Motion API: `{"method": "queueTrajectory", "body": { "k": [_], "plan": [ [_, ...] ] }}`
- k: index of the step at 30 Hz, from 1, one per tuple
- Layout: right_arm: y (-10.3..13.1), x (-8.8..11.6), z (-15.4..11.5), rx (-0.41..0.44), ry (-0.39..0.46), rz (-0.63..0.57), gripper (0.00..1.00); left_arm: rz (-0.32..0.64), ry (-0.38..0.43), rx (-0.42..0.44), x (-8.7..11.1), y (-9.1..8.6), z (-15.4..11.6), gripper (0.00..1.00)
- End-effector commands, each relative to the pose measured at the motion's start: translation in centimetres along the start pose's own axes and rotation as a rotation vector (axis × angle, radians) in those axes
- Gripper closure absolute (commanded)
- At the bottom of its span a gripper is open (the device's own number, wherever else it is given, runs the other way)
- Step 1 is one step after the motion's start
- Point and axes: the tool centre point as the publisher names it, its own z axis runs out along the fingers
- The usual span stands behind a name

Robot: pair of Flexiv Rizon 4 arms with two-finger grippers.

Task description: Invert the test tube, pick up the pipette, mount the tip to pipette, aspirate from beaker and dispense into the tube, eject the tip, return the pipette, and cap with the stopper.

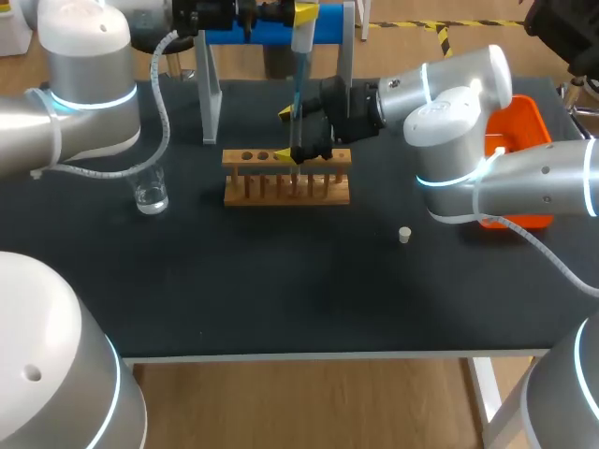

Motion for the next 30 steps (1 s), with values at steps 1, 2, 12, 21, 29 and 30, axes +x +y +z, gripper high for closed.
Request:
{"method": "queueTrajectory", "body": {
  "k": [1, 2, 12, 21, 29, 30],
  "plan": [
    [0.0, 0.0, 0.0, 0.000, -0.001, 0.000, 0.00, -0.002, -0.002, 0.000, 0.1, -0.2, 0.1, 1.00],
    [0.0, 0.0, 0.0, 0.000, -0.001, 0.000, 0.00, -0.003, -0.002, 0.000, 0.1, -0.3, 0.2, 1.00],
    [0.0, 0.0, 0.0, 0.000, -0.001, 0.000, 0.00, -0.001, -0.005, 0.005, 0.3, -1.0, 0.3, 1.00],
    [0.0, 0.0, 0.0, 0.000, -0.001, 0.000, 0.00, -0.008, -0.015, 0.003, 0.4, -1.5, 0.1, 1.00],
    [0.0, 0.0, 0.0, 0.000, -0.001, 0.000, 0.00, -0.006, -0.018, 0.005, 0.6, -2.0, 0.2, 1.00],
    [0.0, 0.0, 0.0, 0.000, -0.001, 0.000, 0.00, -0.006, -0.018, 0.005, 0.6, -2.0, 0.2, 1.00]
  ]
}}
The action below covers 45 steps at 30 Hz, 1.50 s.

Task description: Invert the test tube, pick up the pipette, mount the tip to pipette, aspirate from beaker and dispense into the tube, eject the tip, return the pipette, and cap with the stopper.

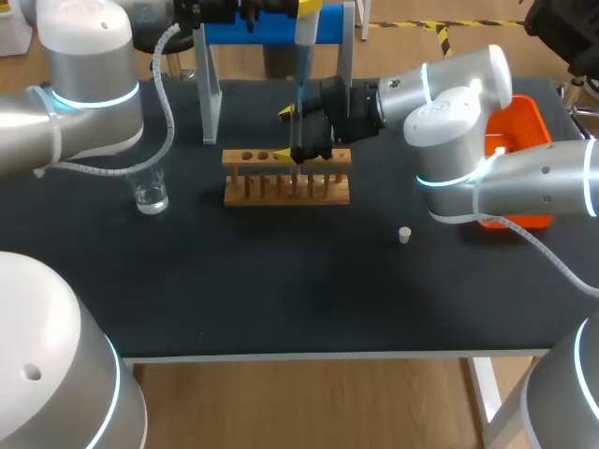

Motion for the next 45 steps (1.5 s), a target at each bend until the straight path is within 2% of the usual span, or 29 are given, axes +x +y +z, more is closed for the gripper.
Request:
{"method": "queueTrajectory", "body": {
  "k": [1, 10, 17, 22, 25, 36, 45],
  "plan": [
    [0.0, 0.0, 0.0, 0.000, -0.001, 0.000, 0.00, -0.002, -0.003, -0.006, 0.2, -0.4, 0.0, 1.00],
    [0.0, 0.0, 0.0, 0.000, -0.001, 0.000, 0.00, 0.010, -0.009, -0.014, 0.4, -1.2, -0.1, 1.00],
    [0.0, 0.0, 0.0, 0.000, -0.001, 0.000, 0.00, 0.047, -0.027, -0.017, 1.0, -2.6, -0.7, 1.00],
    [0.0, 0.0, 0.0, 0.000, -0.001, 0.000, 0.00, 0.074, -0.053, -0.040, 2.2, -3.8, -1.8, 1.00],
    [0.0, 0.0, 0.0, 0.000, -0.001, 0.000, 0.00, 0.072, -0.077, -0.057, 3.2, -3.9, -2.9, 1.00],
    [0.0, 0.0, 0.0, 0.000, -0.001, 0.000, 0.00, 0.013, -0.164, -0.074, 9.1, -2.1, -6.0, 1.00],
    [0.0, 0.0, 0.0, 0.000, -0.001, 0.000, 0.00, -0.034, -0.178, -0.041, 12.6, 1.0, -5.8, 1.00]
  ]
}}
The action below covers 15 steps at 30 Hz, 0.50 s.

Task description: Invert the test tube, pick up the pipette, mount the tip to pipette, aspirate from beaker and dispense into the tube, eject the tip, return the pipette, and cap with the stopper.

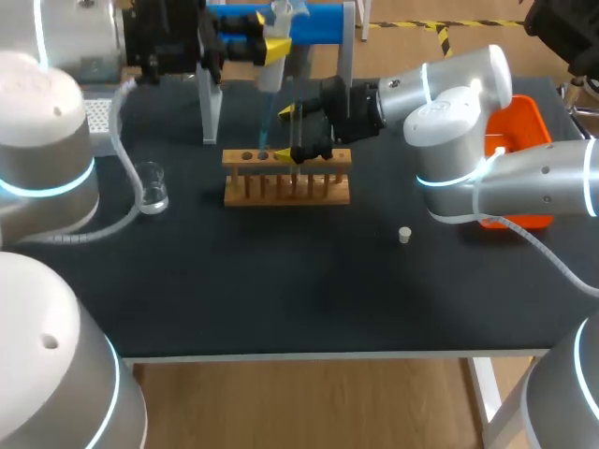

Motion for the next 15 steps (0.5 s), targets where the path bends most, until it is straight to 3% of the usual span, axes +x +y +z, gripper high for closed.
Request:
{"method": "queueTrajectory", "body": {
  "k": [1, 8, 15],
  "plan": [
    [0.0, 0.0, 0.0, 0.000, -0.001, 0.000, 0.00, -0.010, -0.041, 0.039, 2.6, 1.7, -0.3, 1.00],
    [0.0, 0.0, 0.0, 0.000, -0.001, 0.000, 0.00, -0.039, -0.014, 0.071, 3.5, 3.4, 1.2, 1.00],
    [0.0, 0.0, 0.0, 0.000, -0.001, 0.000, 0.00, -0.025, -0.046, 0.112, 4.4, 4.3, 2.3, 1.00]
  ]
}}
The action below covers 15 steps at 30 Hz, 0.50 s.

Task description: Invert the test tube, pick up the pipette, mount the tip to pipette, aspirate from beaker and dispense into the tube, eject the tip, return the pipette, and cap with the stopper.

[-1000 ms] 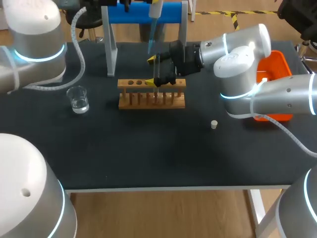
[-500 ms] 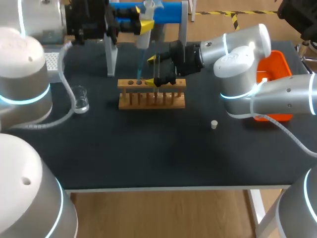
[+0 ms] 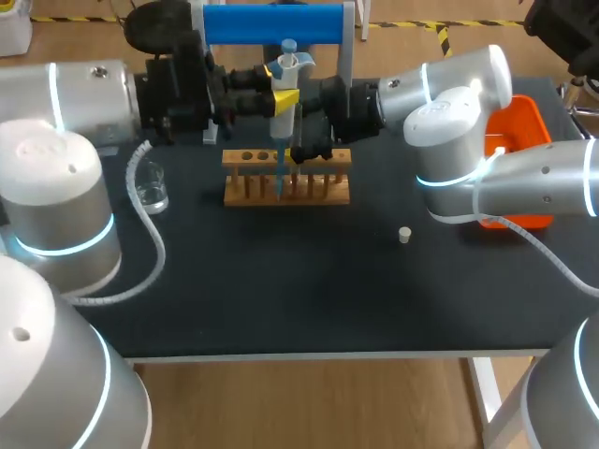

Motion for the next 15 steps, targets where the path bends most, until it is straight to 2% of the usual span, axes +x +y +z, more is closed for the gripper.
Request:
{"method": "queueTrajectory", "body": {
  "k": [1, 15],
  "plan": [
    [0.0, 0.0, 0.0, 0.000, -0.001, 0.000, 0.00, 0.002, -0.033, 0.043, 0.7, 0.8, 1.2, 1.00],
    [0.0, 0.0, 0.0, 0.000, -0.001, 0.000, 0.00, -0.041, -0.003, 0.041, 1.4, 2.1, 1.9, 1.00]
  ]
}}
